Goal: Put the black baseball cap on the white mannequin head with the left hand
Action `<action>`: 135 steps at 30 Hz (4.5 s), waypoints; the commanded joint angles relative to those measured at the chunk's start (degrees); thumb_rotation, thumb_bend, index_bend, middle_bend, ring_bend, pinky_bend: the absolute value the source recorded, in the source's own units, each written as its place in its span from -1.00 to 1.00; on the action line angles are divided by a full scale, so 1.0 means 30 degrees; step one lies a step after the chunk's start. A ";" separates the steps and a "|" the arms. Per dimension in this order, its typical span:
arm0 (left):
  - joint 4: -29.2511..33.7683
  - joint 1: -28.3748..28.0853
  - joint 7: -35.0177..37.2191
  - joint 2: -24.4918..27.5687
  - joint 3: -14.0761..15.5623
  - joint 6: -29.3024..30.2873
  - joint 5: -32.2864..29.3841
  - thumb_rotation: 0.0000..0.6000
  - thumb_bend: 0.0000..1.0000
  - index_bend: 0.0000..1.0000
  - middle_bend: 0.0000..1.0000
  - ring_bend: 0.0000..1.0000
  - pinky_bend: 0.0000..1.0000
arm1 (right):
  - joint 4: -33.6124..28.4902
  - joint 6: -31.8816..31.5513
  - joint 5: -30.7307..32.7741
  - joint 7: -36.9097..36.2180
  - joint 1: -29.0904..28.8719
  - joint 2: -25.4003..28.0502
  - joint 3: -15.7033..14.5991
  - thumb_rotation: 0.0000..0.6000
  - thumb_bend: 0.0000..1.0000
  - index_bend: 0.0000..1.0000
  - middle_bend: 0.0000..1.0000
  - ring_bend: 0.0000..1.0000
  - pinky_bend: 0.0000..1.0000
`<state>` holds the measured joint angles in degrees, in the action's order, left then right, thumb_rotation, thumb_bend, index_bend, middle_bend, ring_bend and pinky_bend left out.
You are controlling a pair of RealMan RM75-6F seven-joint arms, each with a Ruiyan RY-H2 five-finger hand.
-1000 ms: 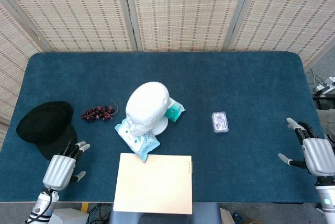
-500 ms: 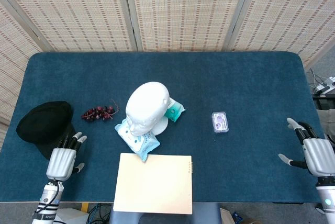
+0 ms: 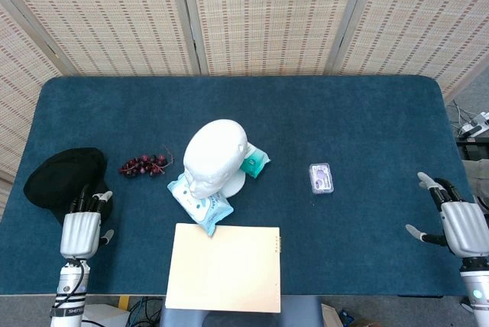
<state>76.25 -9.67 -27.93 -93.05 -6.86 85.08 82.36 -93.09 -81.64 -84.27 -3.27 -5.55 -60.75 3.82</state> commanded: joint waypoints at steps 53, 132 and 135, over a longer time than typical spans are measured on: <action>-0.3483 -0.1007 -0.2457 -0.1838 -0.1131 -0.1185 -0.4593 1.00 -0.95 -0.18 0.06 -0.54 -0.33 | -0.0035 0.0110 -0.0027 0.0091 -0.0057 -0.0008 -0.0045 1.00 -0.94 -0.84 -0.47 -0.71 0.00; -0.6982 -0.1368 0.2717 -0.2118 -0.3042 -0.0512 -0.5029 1.00 -0.45 0.14 0.13 -0.48 -0.17 | -0.0100 0.0007 -0.0030 0.0038 -0.0002 0.0047 -0.0040 1.00 -0.94 -0.84 -0.47 -0.71 0.00; -0.7079 -0.1404 0.2841 -0.2150 -0.3100 -0.0541 -0.5078 1.00 -0.41 0.14 0.13 -0.47 -0.17 | -0.0095 0.0003 -0.0005 0.0018 0.0003 0.0055 -0.0027 1.00 -0.94 -0.84 -0.47 -0.71 0.00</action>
<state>55.06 -13.85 -19.46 -99.48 -16.12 83.49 67.17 -93.38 -81.63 -84.29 -3.21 -5.55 -60.59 3.74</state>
